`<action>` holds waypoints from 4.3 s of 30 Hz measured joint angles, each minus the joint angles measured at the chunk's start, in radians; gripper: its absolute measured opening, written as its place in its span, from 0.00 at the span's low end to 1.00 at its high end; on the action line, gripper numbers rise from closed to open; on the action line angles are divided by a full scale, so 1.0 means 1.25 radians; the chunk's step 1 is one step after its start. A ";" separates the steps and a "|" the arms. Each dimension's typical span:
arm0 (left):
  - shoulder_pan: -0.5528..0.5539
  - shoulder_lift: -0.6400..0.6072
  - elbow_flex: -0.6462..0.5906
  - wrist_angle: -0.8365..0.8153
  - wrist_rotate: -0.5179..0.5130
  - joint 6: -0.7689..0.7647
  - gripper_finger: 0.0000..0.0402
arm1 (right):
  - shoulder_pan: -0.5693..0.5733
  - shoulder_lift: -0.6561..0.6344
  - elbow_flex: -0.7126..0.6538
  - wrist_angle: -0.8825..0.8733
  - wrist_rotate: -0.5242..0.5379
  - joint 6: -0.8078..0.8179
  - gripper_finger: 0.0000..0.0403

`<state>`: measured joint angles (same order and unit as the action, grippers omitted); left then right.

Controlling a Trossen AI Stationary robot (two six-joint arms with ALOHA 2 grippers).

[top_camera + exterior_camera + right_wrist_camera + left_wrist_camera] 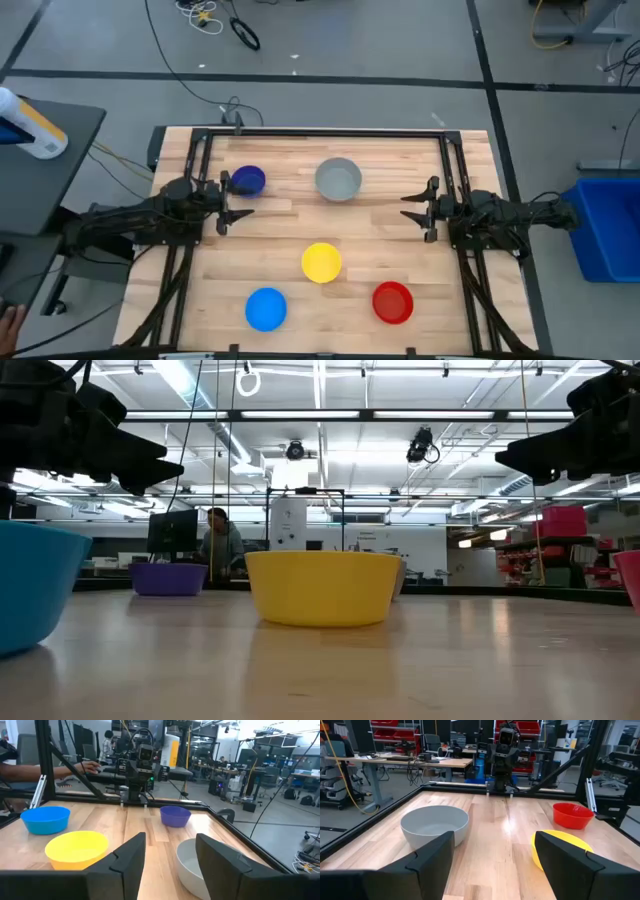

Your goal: Nest bowls inside each other

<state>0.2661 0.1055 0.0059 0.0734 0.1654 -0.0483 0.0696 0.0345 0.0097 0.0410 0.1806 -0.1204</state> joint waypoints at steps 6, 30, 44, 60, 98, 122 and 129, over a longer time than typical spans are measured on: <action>0.000 0.000 0.000 0.000 0.000 0.000 0.71 | 0.000 0.000 0.000 0.000 0.000 0.000 0.49; 0.000 0.000 0.000 0.000 0.000 0.000 0.71 | 0.000 0.000 0.000 0.000 0.000 0.000 0.57; 0.000 0.000 0.000 0.000 0.000 0.000 0.71 | 0.000 0.000 0.000 0.000 0.000 0.000 0.62; 0.000 0.000 0.000 0.000 0.000 0.000 0.71 | 0.000 0.000 0.000 0.000 0.000 0.000 0.67; 0.000 0.000 0.000 -0.017 -0.081 -0.032 0.71 | 0.002 0.022 0.000 0.079 -0.012 0.342 0.52; 0.000 0.062 0.000 -0.004 -0.073 0.006 0.71 | 0.078 0.713 0.134 0.456 -0.107 0.534 0.39; 0.000 0.062 0.000 -0.002 -0.045 0.003 0.71 | 0.065 0.913 0.348 0.406 -0.131 0.416 0.39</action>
<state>0.2662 0.1833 0.0063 0.0711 0.1096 -0.0440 0.1509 1.1762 0.4452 0.5479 0.0173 0.3997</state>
